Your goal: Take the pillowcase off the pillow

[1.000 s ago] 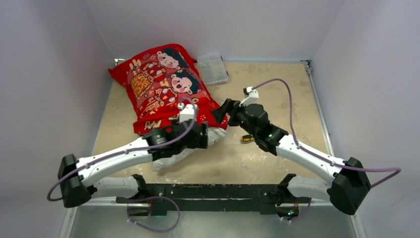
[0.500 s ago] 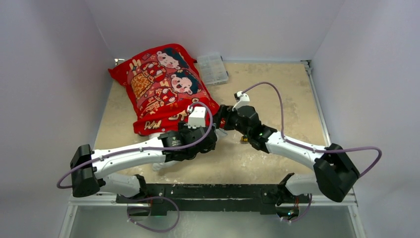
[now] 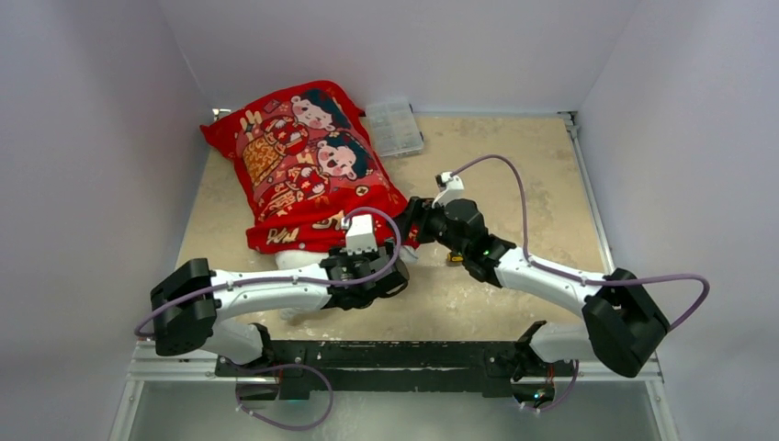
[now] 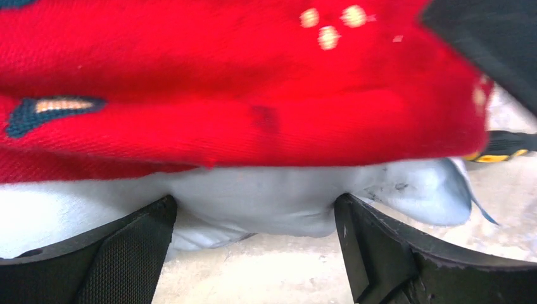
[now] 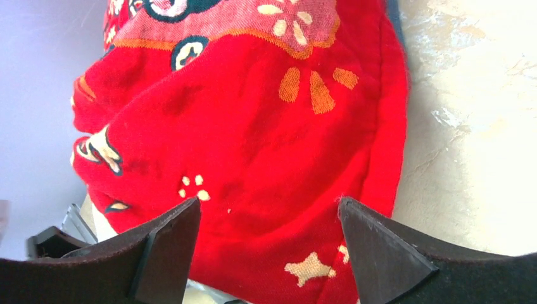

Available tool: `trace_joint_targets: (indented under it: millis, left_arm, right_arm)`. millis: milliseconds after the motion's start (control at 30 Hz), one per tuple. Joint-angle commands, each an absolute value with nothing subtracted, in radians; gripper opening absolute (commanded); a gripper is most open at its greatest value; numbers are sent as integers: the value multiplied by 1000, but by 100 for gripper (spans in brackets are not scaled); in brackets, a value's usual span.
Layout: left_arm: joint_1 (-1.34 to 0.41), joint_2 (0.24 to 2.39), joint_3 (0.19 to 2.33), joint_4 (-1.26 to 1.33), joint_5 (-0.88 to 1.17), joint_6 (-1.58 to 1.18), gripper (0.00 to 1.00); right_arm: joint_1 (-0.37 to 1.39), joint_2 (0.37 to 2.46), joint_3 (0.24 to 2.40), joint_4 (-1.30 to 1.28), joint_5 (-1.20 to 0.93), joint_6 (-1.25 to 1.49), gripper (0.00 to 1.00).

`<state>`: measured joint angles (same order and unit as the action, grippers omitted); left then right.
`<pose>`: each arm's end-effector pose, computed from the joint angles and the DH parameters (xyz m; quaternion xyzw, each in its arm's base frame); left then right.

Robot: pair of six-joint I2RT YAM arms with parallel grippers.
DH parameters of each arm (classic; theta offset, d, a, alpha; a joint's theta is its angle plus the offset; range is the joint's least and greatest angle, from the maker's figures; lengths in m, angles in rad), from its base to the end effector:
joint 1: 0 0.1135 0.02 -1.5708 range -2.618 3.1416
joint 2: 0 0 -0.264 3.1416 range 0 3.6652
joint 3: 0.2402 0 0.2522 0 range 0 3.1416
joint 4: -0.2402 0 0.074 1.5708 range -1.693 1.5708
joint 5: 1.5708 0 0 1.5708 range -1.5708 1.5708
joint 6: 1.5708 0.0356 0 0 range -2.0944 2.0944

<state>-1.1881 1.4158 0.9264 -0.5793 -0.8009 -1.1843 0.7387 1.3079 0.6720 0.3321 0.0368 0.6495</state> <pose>0.1250 -0.2420 0.2255 -0.0951 0.8922 -0.0704 0.4359 0.2143 0.1934 0.2384 -0.0250 0.8055 0.3672 0.4644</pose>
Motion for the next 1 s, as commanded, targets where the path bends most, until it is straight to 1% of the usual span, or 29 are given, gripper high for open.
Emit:
trace_joint_targets:
  millis: [0,33,67,167,267,333,600,733,800,833,867,967]
  left_arm:
    - [-1193,1401,818,-566,-891,-1362,92]
    - [-1193,1394,808,-555,-904,-1367,87]
    - [-1193,1388,799,-549,-912,-1365,80]
    - [-1193,1374,789,-554,-923,-1354,44]
    - [-1193,1362,788,-571,-918,-1336,1]
    - [-1193,1348,788,-590,-916,-1326,0]
    - [-1193,1291,786,-627,-908,-1284,0]
    - [-1193,1277,795,-635,-909,-1266,0]
    - [-1193,1270,802,-643,-910,-1256,0]
    - [-1193,1265,807,-649,-911,-1252,0]
    - [-1193,1261,810,-657,-914,-1252,0]
    - [-1193,1245,815,-683,-913,-1250,0]
  right_arm:
    - [740,1288,650,404,2,629,83]
    - [740,1294,650,405,2,627,83]
    - [740,1298,651,402,2,627,82]
    - [740,1288,641,398,2,627,82]
    - [741,1256,639,384,-25,625,82]
    - [742,1242,646,379,-13,595,82]
    - [747,1226,638,305,-85,576,83]
    - [765,1255,619,313,-127,593,80]
    - [780,1276,613,316,-132,603,76]
    - [788,1283,610,319,-131,606,73]
    - [793,1288,608,321,-125,612,66]
    - [795,1284,606,328,-97,630,41]
